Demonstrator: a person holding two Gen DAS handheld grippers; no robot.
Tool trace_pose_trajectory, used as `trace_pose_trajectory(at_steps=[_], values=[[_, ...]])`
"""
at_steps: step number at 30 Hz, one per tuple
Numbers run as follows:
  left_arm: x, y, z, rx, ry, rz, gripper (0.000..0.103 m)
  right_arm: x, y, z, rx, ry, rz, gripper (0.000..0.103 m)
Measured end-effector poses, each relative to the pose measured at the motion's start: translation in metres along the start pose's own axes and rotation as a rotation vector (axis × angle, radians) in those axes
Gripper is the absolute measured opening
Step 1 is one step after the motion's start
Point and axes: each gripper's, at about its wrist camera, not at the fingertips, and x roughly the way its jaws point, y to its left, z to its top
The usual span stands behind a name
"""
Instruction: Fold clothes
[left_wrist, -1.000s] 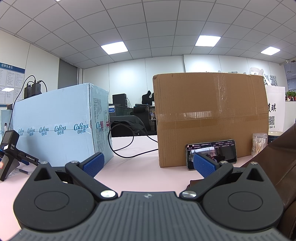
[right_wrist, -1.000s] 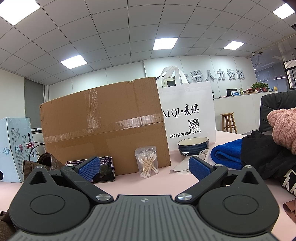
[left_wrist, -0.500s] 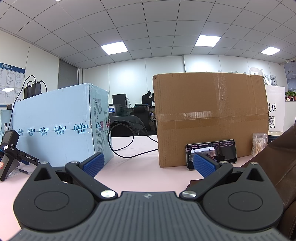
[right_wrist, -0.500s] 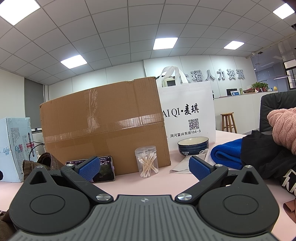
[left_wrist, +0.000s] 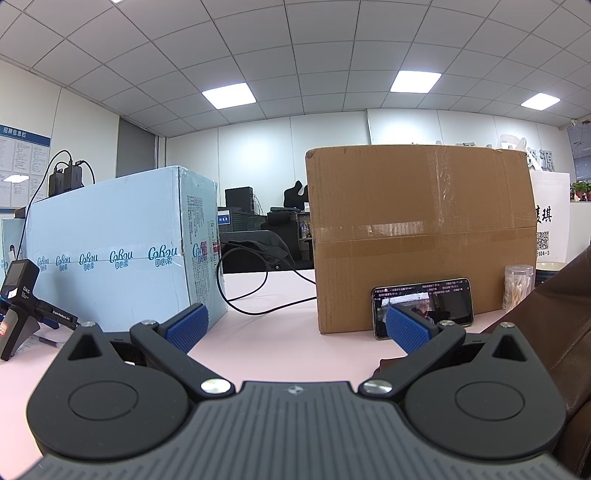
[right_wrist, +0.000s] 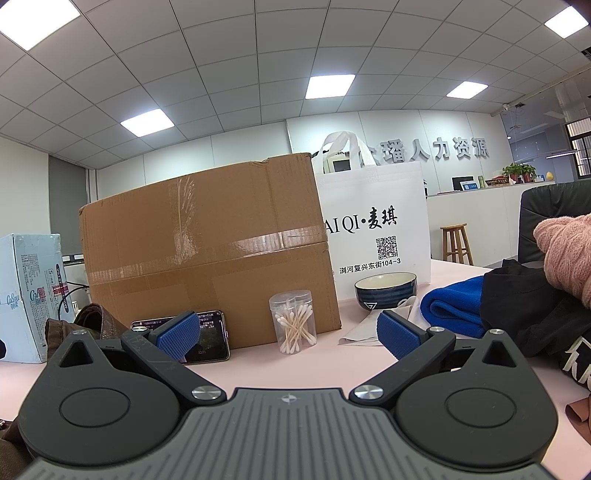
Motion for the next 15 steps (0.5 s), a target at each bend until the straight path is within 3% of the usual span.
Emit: trace_pose_trajectory(at_steps=[15], values=[[-0.0019, 0.0000, 0.0000, 0.001, 0.001, -0.001, 0.103, 0.0003, 0.0000, 0.0001, 0.000, 0.001, 0.000, 0.103]])
